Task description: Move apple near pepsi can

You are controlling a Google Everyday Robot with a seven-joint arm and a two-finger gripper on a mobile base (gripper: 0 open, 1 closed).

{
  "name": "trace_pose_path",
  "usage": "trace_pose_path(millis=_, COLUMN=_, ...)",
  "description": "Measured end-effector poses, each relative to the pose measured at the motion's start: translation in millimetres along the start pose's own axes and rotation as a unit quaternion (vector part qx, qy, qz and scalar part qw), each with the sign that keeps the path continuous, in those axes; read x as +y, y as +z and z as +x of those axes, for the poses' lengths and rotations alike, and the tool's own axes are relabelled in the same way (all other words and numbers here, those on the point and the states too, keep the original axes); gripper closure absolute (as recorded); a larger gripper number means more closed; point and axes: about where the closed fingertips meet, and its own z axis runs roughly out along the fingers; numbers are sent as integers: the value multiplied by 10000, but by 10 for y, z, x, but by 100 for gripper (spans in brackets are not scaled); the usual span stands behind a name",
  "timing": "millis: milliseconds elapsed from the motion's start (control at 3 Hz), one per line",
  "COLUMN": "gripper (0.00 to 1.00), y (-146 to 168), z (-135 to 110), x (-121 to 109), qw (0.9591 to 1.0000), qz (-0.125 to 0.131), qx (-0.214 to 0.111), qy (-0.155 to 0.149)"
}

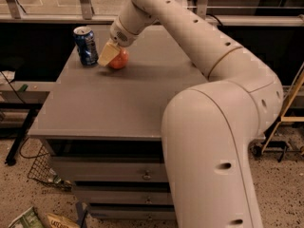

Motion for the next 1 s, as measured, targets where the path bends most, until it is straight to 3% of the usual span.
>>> trace_pose_path(millis=333, gripper=0, y=-2, z=-2, x=0, qw=10000, qz=0, qx=0, qy=0)
trace_pose_path(millis=667, gripper=0, y=-281, z=-39, x=-12, qw=9994, qz=269, qx=-159, qy=-155)
trace_pose_path(millis=1000, gripper=0, y=-779, z=49, x=-63, qw=9964, qz=787, qx=-269, qy=-170)
